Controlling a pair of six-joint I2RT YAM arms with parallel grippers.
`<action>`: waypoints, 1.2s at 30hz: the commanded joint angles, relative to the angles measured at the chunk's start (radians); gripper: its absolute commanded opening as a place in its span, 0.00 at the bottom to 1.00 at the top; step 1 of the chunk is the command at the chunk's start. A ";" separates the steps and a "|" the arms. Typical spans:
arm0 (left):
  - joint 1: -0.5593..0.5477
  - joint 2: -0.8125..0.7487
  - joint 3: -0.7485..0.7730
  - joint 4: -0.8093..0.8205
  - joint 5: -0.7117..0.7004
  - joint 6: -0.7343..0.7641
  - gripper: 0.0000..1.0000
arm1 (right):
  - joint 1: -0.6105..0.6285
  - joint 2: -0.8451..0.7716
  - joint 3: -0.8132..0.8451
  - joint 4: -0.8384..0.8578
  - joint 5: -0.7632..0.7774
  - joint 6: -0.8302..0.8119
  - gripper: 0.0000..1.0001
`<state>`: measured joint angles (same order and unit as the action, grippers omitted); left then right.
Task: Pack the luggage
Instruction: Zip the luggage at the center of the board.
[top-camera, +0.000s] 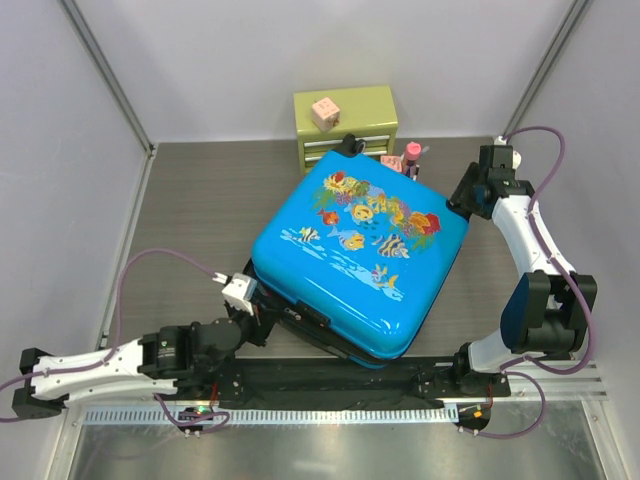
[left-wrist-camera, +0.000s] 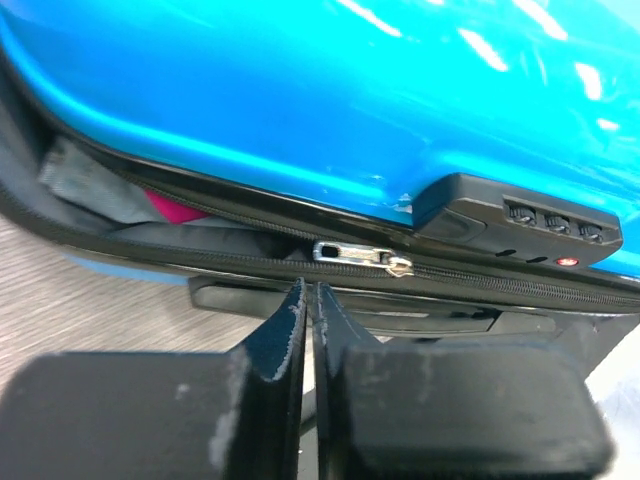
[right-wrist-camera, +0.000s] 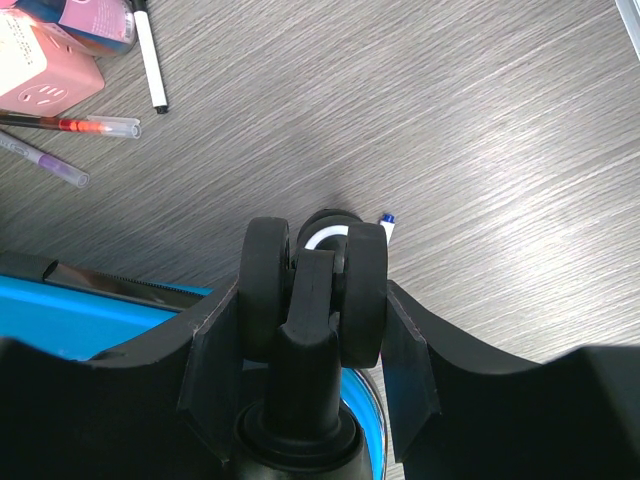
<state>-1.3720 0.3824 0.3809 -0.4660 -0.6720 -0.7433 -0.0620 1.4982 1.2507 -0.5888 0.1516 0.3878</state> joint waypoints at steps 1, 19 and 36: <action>0.004 0.085 0.018 0.136 0.069 0.032 0.08 | 0.013 -0.018 -0.023 -0.082 0.034 -0.083 0.01; 0.004 0.113 0.023 0.207 -0.018 -0.019 0.60 | 0.013 -0.018 -0.033 -0.088 0.022 -0.078 0.01; 0.004 -0.080 0.107 -0.387 -0.284 -0.465 0.66 | 0.329 -0.118 -0.221 -0.069 0.095 0.049 0.01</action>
<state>-1.3720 0.3027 0.4324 -0.6895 -0.8394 -1.0592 0.0925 1.3781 1.1187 -0.5011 0.2607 0.4973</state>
